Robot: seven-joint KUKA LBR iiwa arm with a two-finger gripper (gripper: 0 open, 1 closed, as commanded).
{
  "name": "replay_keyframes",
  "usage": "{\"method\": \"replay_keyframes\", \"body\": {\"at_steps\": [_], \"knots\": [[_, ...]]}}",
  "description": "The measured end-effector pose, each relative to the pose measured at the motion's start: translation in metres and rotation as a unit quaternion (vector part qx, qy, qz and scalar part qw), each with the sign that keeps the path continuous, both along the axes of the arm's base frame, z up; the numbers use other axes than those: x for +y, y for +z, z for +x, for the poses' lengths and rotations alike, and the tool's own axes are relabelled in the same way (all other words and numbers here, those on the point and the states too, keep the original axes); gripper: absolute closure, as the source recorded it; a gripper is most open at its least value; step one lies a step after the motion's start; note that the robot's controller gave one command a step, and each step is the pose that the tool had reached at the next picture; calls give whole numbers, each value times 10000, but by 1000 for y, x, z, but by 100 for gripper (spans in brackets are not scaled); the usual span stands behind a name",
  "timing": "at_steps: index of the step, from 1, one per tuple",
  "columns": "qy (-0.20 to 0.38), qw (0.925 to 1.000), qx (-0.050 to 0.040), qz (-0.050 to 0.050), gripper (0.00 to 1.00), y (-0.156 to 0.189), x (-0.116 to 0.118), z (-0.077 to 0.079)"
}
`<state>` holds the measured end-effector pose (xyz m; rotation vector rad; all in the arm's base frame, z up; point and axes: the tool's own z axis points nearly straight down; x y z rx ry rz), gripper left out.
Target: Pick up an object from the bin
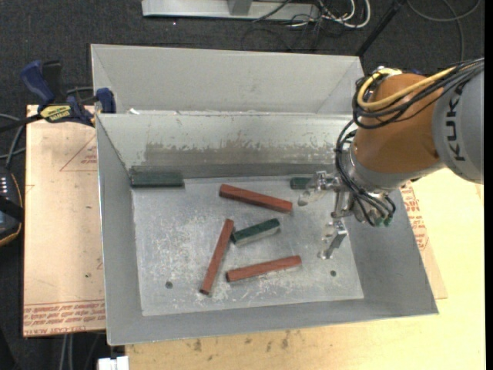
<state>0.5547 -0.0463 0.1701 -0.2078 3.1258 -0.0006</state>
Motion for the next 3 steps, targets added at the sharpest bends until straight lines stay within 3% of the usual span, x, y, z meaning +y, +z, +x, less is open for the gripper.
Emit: {"method": "replay_keyframes", "body": {"at_steps": [1, 2, 3], "knots": [[-664, 9978, -47, 16, 100, -93, 39, -43], [-664, 9978, -48, 16, 100, -93, 39, -43], [-520, 9986, 29, 3, 100, 38, 12, -30]]}}
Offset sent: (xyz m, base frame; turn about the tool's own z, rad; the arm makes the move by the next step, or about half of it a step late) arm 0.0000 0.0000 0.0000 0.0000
